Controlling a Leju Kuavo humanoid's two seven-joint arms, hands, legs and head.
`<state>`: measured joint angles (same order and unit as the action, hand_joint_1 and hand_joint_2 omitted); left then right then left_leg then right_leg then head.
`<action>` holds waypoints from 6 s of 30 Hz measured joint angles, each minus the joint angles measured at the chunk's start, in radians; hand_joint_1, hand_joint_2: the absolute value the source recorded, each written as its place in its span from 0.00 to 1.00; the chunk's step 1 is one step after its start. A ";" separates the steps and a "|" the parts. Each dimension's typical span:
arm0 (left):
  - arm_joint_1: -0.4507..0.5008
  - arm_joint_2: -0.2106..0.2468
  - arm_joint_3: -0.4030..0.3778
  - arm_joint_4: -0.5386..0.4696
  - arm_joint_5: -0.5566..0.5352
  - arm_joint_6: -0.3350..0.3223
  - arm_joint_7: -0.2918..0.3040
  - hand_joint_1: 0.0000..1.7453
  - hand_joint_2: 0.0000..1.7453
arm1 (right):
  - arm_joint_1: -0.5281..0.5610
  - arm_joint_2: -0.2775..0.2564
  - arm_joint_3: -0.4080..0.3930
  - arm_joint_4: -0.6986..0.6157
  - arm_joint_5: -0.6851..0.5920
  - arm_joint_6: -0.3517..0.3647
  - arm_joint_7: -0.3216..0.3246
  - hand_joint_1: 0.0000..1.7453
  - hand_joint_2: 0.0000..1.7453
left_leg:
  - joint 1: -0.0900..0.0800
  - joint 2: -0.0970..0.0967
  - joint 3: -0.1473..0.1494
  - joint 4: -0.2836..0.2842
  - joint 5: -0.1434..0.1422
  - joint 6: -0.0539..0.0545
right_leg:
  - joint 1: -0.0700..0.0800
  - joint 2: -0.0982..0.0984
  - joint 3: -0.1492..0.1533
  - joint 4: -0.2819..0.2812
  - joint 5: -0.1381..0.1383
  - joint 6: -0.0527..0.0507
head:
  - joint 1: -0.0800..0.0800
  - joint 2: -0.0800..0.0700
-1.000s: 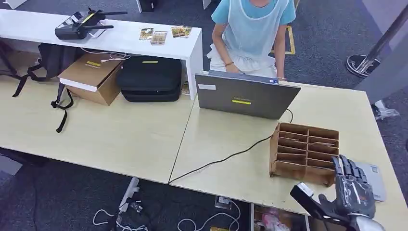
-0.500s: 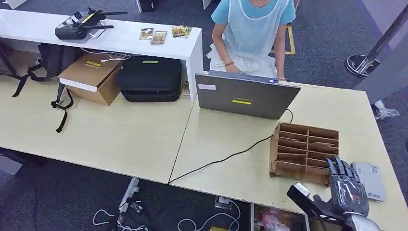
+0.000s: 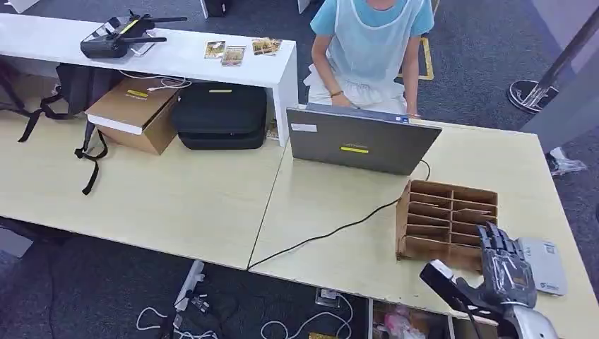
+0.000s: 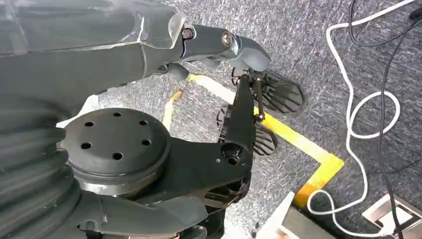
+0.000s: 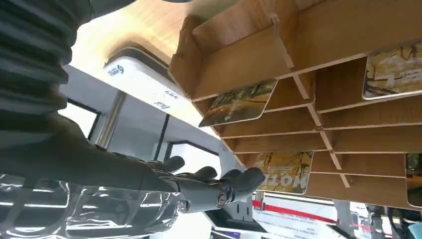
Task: Pass the card to the sensor for recognition and then transmit it.
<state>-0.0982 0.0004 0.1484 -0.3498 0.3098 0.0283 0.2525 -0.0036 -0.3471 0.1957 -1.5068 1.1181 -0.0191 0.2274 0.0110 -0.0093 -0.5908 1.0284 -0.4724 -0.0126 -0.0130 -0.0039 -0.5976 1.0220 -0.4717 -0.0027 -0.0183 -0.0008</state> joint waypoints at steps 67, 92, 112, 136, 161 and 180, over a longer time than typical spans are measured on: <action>0.005 0.048 -0.002 0.059 0.081 -0.053 0.000 0.00 1.00 | -0.101 -0.047 0.092 0.133 -0.085 -0.060 0.026 0.00 1.00 | 0.000 0.000 0.000 0.000 0.000 0.000 | 0.000 0.000 0.000 0.000 0.001 -0.001 | 0.000 0.000; -0.002 0.048 -0.012 0.059 0.082 -0.046 0.000 0.00 1.00 | -0.064 -0.046 0.060 0.070 -0.060 -0.048 0.021 0.91 1.00 | 0.000 0.000 0.000 0.000 0.000 0.000 | 0.000 0.000 0.000 0.000 0.001 -0.001 | 0.000 0.000; -0.005 0.047 -0.019 0.059 0.102 -0.045 0.000 0.00 1.00 | -0.047 -0.046 0.044 0.038 -0.050 -0.048 0.019 0.91 1.00 | 0.000 0.000 0.000 0.000 0.000 0.000 | 0.000 0.000 0.000 0.000 0.001 -0.001 | 0.000 0.000; 0.005 0.049 -0.053 0.059 0.122 -0.048 0.000 0.00 1.00 | -0.101 -0.034 -0.042 -0.040 -0.236 -0.435 -0.253 1.00 1.00 | 0.000 0.001 0.001 0.000 0.001 0.000 | 0.000 0.001 0.000 0.000 0.001 -0.001 | 0.000 0.000; -0.099 0.030 -0.212 0.059 0.197 0.020 0.000 0.00 1.00 | -1.082 0.227 0.440 0.580 -0.345 -0.258 -0.325 1.00 1.00 | 0.001 0.003 0.000 0.000 0.007 -0.004 | 0.001 0.003 -0.002 0.003 0.006 -0.003 | 0.000 0.000; -0.132 0.008 -0.271 0.060 0.256 0.060 0.000 0.00 1.00 | -1.261 0.439 0.586 0.931 -0.344 -0.156 -0.271 1.00 1.00 | 0.001 0.003 0.000 0.000 0.007 -0.004 | 0.001 0.003 -0.002 0.003 0.006 -0.003 | 0.001 0.000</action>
<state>-0.2305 0.0088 -0.1228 -0.2903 0.5657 0.0885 0.2525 -1.2643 0.0923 0.7820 -0.5760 0.7736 -0.1751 -0.0435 0.0116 -0.0067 -0.5904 1.0286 -0.4652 -0.0164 -0.0125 -0.0010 -0.5992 1.0249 -0.4658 -0.0056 -0.0175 -0.0008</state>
